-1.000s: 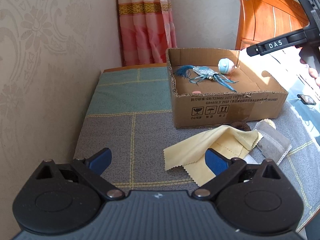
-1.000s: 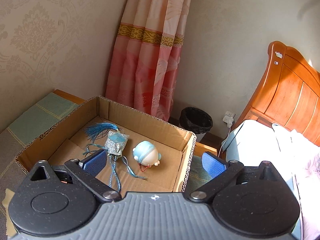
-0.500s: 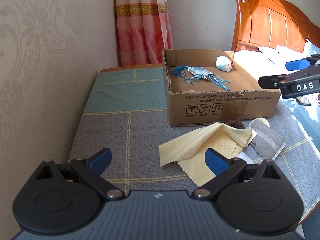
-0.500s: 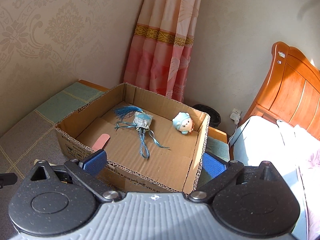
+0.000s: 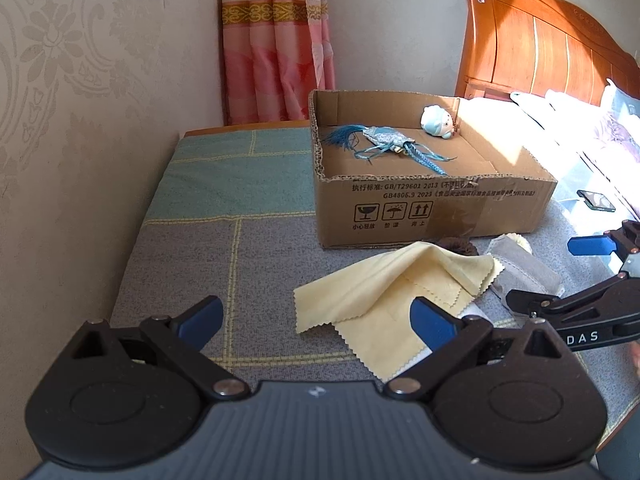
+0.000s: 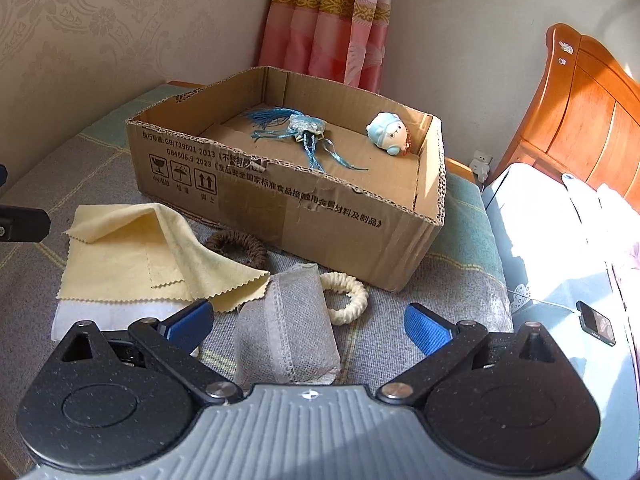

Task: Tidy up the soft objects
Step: 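Move right tool toward grey sachet and beige rope ring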

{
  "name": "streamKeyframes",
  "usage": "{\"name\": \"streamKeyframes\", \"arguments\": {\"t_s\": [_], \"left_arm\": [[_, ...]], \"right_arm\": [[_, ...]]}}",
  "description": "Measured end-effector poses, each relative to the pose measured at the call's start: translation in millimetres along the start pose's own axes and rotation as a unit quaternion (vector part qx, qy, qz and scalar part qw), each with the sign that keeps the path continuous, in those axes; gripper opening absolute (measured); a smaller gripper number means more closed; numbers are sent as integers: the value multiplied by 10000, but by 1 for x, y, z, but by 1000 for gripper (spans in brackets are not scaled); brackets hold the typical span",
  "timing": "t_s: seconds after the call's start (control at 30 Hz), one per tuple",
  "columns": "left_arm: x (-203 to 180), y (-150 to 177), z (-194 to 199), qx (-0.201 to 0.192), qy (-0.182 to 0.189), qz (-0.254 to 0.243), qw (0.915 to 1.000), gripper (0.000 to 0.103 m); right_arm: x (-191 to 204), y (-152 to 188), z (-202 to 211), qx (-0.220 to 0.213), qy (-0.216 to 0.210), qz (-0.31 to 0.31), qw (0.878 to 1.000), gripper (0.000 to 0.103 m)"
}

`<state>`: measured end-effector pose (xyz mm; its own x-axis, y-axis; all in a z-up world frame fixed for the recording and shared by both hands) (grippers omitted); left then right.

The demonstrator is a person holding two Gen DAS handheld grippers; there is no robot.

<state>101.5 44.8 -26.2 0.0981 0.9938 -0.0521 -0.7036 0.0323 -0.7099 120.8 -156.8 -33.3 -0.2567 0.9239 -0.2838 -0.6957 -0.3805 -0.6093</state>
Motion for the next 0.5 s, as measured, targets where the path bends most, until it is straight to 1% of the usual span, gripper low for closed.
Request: {"name": "streamKeyframes", "arguments": {"t_s": [0.27, 0.43, 0.5], "left_arm": [[-12, 1, -15, 167, 30, -111, 9998, 100], [-25, -1, -28, 252, 98, -326, 9991, 100], [-33, -4, -32, 268, 147, -458, 9985, 100]], "right_arm": [[-1, 17, -26, 379, -236, -223, 9988, 103], [-9, 22, -28, 368, -566, -457, 9967, 103], [-10, 25, -28, 324, -622, -420, 9967, 103]]}}
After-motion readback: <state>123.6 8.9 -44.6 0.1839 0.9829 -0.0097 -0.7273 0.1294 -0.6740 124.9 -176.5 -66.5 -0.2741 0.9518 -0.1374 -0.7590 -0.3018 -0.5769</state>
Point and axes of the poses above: each gripper's, at about its wrist camera, not at the fingertips, and z roughly against the way its jaws point, x to its left, y to its underside, the point moved 1 cm from there along -z, roughly the way its jaws point, and after that the axes turned 3 degrees about z, right-handed, at the moved point
